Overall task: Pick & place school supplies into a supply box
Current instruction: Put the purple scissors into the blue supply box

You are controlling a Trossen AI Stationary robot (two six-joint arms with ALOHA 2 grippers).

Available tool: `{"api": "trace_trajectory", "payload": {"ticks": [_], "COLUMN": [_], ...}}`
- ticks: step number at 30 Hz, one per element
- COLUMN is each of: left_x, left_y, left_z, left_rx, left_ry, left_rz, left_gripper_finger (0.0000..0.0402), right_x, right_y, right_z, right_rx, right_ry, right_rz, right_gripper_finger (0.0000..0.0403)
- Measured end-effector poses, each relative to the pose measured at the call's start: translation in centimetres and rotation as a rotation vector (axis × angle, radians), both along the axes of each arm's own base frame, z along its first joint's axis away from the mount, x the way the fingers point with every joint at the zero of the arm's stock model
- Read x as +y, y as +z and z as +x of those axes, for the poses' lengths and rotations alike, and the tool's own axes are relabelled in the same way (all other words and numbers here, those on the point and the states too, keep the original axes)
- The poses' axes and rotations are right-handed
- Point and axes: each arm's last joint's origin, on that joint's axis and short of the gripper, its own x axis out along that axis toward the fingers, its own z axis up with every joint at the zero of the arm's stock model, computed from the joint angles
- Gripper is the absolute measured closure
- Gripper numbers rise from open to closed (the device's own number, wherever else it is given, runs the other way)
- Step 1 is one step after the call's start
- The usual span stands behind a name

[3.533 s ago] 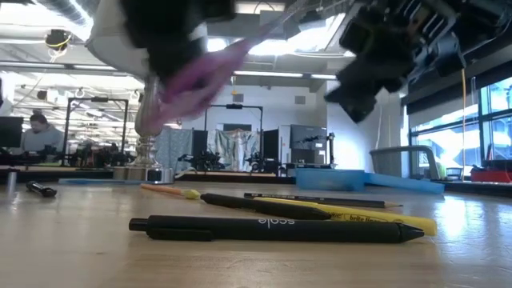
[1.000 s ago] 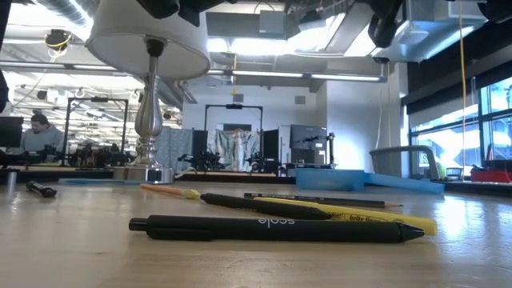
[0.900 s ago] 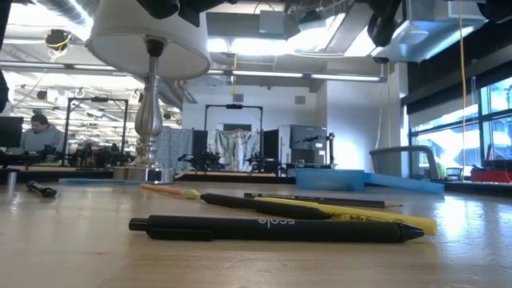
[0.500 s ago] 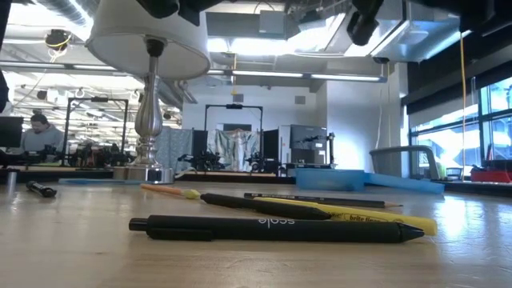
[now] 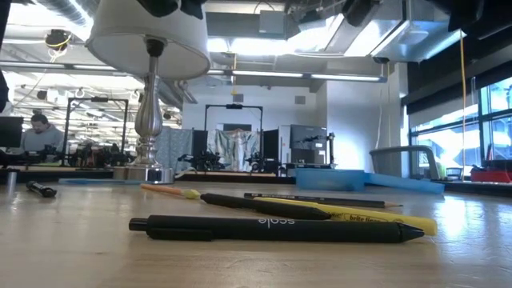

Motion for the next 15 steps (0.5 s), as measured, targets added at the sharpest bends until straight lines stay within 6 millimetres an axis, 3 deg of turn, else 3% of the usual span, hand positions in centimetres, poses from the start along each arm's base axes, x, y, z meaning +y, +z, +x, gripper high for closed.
{"api": "trace_trajectory", "payload": {"ticks": [15], "left_x": [-1.07], "left_y": [-0.06], "left_z": [0.01], "left_rx": [0.007], "left_ry": [-0.030], "left_rz": [0.000], "left_gripper_finger": [0.0347], "right_x": [0.01], "right_y": [0.06], "right_z": [-0.03], "right_rx": [-0.007], "right_ry": [0.003], "right_rz": [-0.002], "right_gripper_finger": [0.0352]}}
